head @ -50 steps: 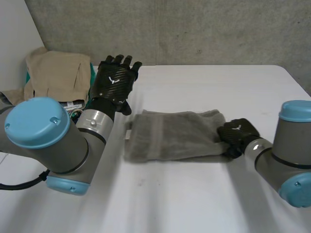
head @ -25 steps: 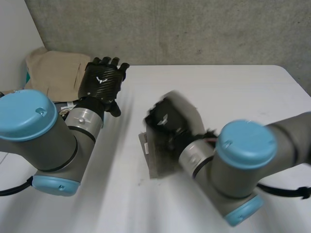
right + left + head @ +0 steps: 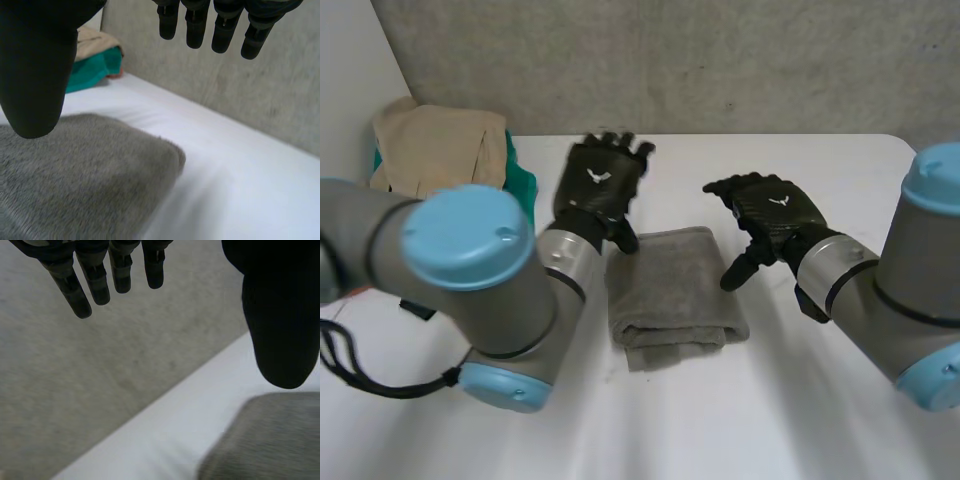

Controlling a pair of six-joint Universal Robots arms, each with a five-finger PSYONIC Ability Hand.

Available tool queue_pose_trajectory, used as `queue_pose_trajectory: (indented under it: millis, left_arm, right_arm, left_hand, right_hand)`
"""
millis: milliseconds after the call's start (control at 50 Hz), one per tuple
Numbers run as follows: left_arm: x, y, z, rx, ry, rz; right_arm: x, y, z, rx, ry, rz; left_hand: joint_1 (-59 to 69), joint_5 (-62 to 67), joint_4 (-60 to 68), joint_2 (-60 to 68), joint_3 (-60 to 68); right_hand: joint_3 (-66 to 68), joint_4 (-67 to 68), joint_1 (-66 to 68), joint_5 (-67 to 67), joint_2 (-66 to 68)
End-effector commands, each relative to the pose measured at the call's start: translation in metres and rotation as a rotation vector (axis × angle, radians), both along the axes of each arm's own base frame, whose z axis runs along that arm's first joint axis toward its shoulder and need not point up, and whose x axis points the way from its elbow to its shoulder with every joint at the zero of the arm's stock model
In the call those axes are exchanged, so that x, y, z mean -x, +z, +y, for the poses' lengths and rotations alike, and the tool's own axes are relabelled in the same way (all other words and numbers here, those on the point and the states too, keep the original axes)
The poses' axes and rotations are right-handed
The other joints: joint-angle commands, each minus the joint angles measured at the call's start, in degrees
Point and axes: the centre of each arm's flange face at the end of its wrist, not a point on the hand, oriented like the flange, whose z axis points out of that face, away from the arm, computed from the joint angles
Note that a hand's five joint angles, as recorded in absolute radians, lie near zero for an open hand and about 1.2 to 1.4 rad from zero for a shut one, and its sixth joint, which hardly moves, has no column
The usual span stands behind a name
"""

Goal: Fold the laundry.

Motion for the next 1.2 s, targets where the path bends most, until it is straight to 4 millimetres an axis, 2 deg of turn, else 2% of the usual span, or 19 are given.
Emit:
queue_pose_trajectory:
  millis: [20, 40, 120, 140, 220, 340, 400, 480, 500, 560, 600, 680, 760, 820, 900, 920, 1060, 1140, 1200]
  left_arm:
    - [0.014, -0.044, -0.002, -0.15, -0.025, -0.122]
    - [0.014, -0.054, 0.0, -0.187, -0.026, -0.154]
    - [0.008, -0.069, 0.003, -0.253, -0.017, -0.216]
    - [0.007, -0.072, 0.003, -0.263, -0.015, -0.227]
    - [0.0, -0.079, 0.006, -0.303, -0.001, -0.271]
    - [-0.007, -0.08, 0.012, -0.358, -0.005, -0.315]
    - [-0.007, -0.077, 0.012, -0.353, -0.009, -0.311]
    - [-0.008, -0.041, 0.006, -0.281, -0.009, -0.237]
    - [-0.01, -0.024, 0.003, -0.245, -0.021, -0.198]
    - [-0.01, -0.003, 0.001, -0.197, -0.063, -0.143]
    - [-0.013, 0.014, 0.001, -0.161, -0.123, -0.105]
    - [-0.016, 0.037, 0.008, -0.126, -0.258, -0.066]
    - [-0.016, 0.048, 0.02, -0.142, -0.409, -0.026]
    - [-0.018, 0.051, 0.025, -0.174, -0.48, 0.012]
    - [-0.019, 0.056, 0.027, -0.193, -0.495, 0.043]
    - [-0.019, 0.056, 0.028, -0.194, -0.495, 0.045]
    - [-0.019, 0.062, 0.031, -0.18, -0.5, 0.051]
    - [-0.019, 0.063, 0.032, -0.175, -0.502, 0.051]
    - [-0.019, 0.063, 0.032, -0.176, -0.503, 0.051]
  right_arm:
    - [-0.01, -0.031, -0.015, -0.131, 0.013, 0.069]
    - [-0.011, -0.035, -0.016, -0.14, 0.019, 0.073]
    - [-0.017, -0.053, -0.019, -0.197, 0.066, 0.086]
    - [-0.018, -0.064, -0.02, -0.222, 0.069, 0.097]
    - [-0.018, -0.079, -0.021, -0.231, 0.083, 0.145]
    - [-0.012, -0.076, -0.023, -0.151, 0.063, 0.256]
    - [-0.004, -0.06, -0.026, -0.095, -0.001, 0.269]
    - [0.004, -0.038, -0.028, 0.008, -0.08, 0.24]
    - [0.006, -0.034, -0.027, 0.028, -0.092, 0.231]
    - [0.013, -0.022, -0.02, 0.079, -0.127, 0.196]
    - [0.018, -0.021, -0.017, 0.074, -0.146, 0.18]
    - [0.032, -0.033, -0.012, -0.021, -0.191, 0.128]
    - [0.036, -0.053, 0.001, -0.17, -0.214, 0.023]
    - [0.034, -0.058, 0.007, -0.225, -0.191, -0.034]
    - [0.027, -0.067, 0.014, -0.317, -0.139, -0.121]
    - [0.023, -0.076, 0.015, -0.352, -0.127, -0.144]
    - [0.017, -0.089, 0.007, -0.343, -0.13, -0.18]
    - [0.01, -0.104, 0.011, -0.355, -0.135, -0.156]
    - [0.007, -0.106, 0.01, -0.34, -0.145, -0.152]
  left_hand:
    - [1.4, 0.2, 1.2, 0.9, 0.4]
    - [1.4, 0.2, 1.2, 0.9, 0.4]
    - [1.4, 0.2, 1.2, 0.9, 0.4]
    - [1.5, 0.3, 1.4, 1.1, 0.6]
    - [1.5, 0.3, 1.4, 1.1, 0.6]
    - [1.9, 0.7, 1.7, 1.4, 0.9]
    - [1.9, 0.7, 1.7, 1.4, 0.9]
    - [1.0, -0.2, 0.9, 0.6, 0.1]
    - [1.0, -0.2, 0.9, 0.6, 0.1]
    - [0.9, -0.3, 0.7, 0.4, -0.1]
    - [1.0, -0.2, 0.9, 0.6, 0.1]
    - [1.5, 0.3, 1.4, 1.1, 0.6]
    - [2.5, 1.3, 2.4, 2.1, 1.6]
    - [3.7, 2.5, 3.6, 3.3, 2.8]
    - [3.7, 2.5, 3.6, 3.3, 2.8]
    - [3.7, 2.5, 3.6, 3.3, 2.8]
    - [3.7, 2.5, 3.6, 3.3, 2.8]
    - [3.7, 2.5, 3.6, 3.3, 2.8]
    - [3.7, 2.5, 3.6, 3.3, 2.8]
  right_hand:
    - [-2.3, -2.4, -2.9, -2.7, -2.3]
    - [-2.3, -2.4, -2.9, -2.7, -2.3]
    - [-2.3, -2.4, -2.9, -2.7, -2.3]
    - [-2.3, -2.4, -2.9, -2.7, -2.3]
    - [-1.1, -1.2, -1.6, -1.5, -1.1]
    - [6.8, 6.7, 6.3, 6.4, 6.8]
    - [7.0, 6.9, 6.5, 6.6, 7.0]
    - [4.1, 4.1, 3.6, 3.7, 4.1]
    - [3.6, 3.5, 3.1, 3.2, 3.6]
    - [1.1, 1.0, 0.6, 0.7, 1.1]
    - [-0.9, -1.0, -1.4, -1.3, -0.9]
    - [-1.2, -1.3, -1.8, -1.7, -1.2]
    - [-0.2, -0.3, -0.8, -0.7, -0.2]
    - [-0.2, -0.3, -0.8, -0.6, -0.2]
    - [-0.2, -0.3, -0.8, -0.6, -0.2]
    - [-0.1, -0.2, -0.6, -0.5, -0.1]
    - [0.6, 0.5, 0.1, 0.2, 0.6]
    - [1.4, 1.4, 0.9, 1.0, 1.4]
    - [4.0, 3.9, 3.4, 3.5, 4.0]
